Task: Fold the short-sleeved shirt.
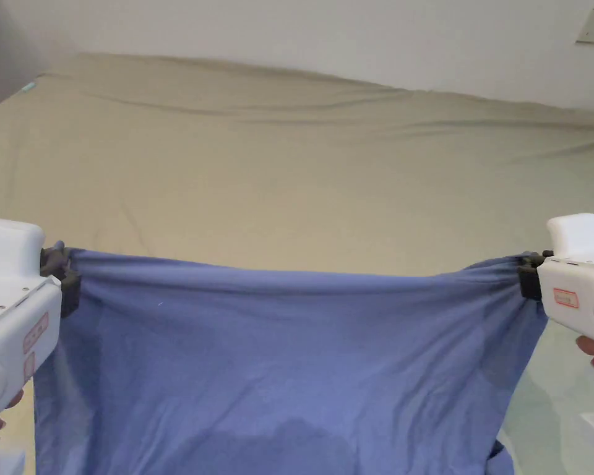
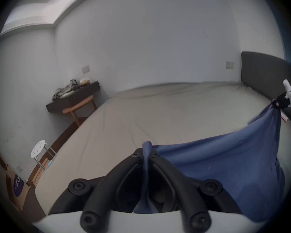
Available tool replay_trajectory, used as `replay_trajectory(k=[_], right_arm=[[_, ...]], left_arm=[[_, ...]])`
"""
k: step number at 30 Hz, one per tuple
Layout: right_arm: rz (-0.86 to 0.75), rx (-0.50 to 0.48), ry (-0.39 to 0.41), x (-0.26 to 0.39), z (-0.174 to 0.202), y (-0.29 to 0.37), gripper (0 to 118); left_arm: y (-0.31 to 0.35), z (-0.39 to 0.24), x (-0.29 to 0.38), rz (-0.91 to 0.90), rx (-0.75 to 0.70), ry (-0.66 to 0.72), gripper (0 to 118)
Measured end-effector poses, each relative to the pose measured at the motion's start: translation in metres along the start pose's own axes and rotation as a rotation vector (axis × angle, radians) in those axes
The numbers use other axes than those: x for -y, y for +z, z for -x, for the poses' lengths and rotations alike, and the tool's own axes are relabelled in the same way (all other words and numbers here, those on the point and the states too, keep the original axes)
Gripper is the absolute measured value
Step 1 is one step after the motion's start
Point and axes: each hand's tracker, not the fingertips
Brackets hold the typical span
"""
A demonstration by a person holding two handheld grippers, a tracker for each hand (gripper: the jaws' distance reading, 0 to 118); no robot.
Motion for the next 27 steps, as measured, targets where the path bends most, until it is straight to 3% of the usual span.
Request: replay_trajectory(k=[11,16,22,27], right_arm=[[-0.436,0.172,-0.082,-0.019,-0.015,0.215,6],[-0.576,0.244,-0.083,-0.034,-0.02,0.292,6],[-0.714,0.337,-0.059,-0.059,-0.024,0.35,6],[-0.763,0.353,-0.049,-0.09,-0.032,0.369,6]], left_arm=[[0.113,0.025,-0.073,-0.299,-0.029,0.026,1],[0.164,0.041,-0.102,-0.436,-0.045,0.054,1],[0.213,0.058,-0.142,-0.556,-0.056,0.061,1],[0.234,0.067,-0.18,-0.628,-0.07,0.057,1]])
